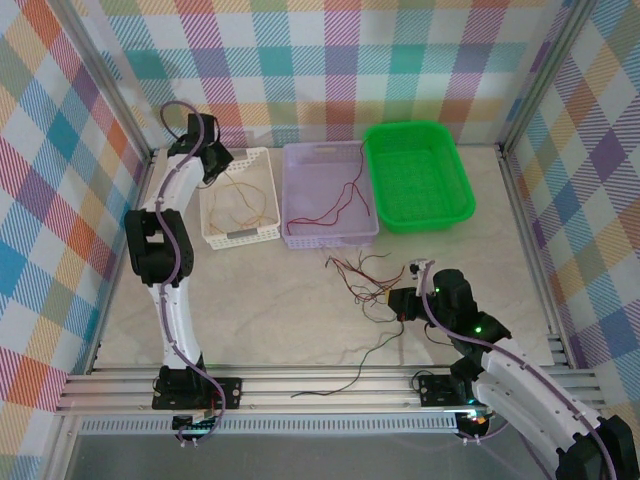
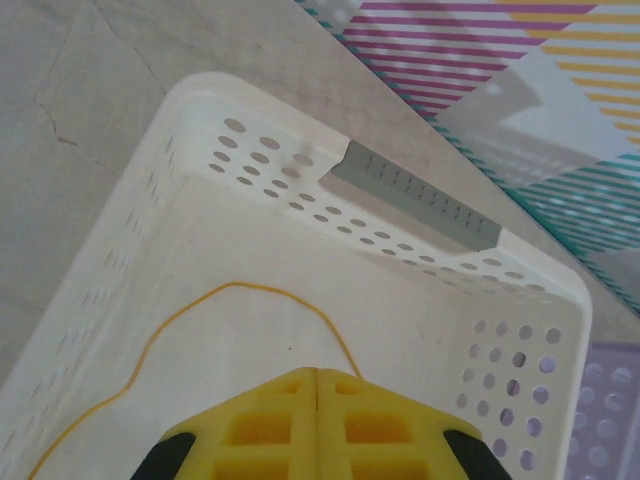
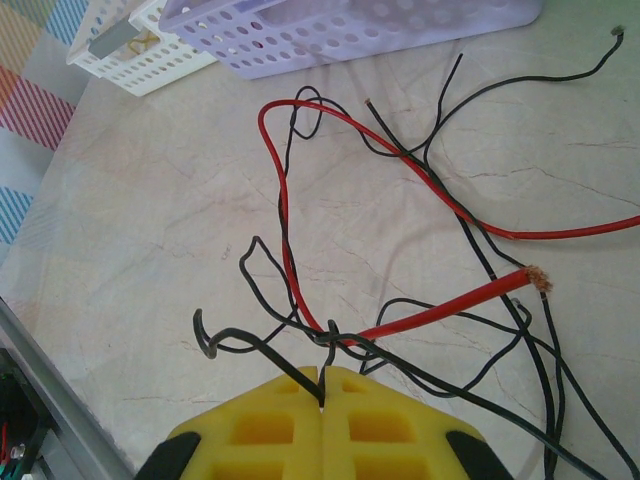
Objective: Untangle the cables
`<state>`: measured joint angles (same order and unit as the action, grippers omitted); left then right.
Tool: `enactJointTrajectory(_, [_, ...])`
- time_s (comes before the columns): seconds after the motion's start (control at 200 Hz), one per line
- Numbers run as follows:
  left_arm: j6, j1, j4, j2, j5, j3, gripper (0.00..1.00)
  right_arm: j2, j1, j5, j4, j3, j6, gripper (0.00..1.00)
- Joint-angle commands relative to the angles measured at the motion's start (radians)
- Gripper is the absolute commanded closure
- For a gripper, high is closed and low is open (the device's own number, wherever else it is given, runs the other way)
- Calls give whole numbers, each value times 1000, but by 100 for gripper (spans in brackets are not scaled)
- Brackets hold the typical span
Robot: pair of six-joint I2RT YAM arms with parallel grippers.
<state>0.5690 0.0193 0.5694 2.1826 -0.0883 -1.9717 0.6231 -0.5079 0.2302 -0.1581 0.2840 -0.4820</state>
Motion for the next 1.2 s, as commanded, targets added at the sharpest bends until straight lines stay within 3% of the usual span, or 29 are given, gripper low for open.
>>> enactJointTrajectory(0.0, [-47,8,28,63,-45,-24,100,-5,-10,20,26,8,1,100])
enactJointTrajectory(0.29, [-128,44,75,176,-133,-93,100,18,-17,16,44,-6,3,100])
enactJointTrajectory(0.58, [-169,52,139,237,-143,-213,100,23,-21,18,38,-4,6,100])
enactJointTrajectory(1.2, [-170,43,178,188,-159,-266,61,5,-32,10,21,-8,-3,100])
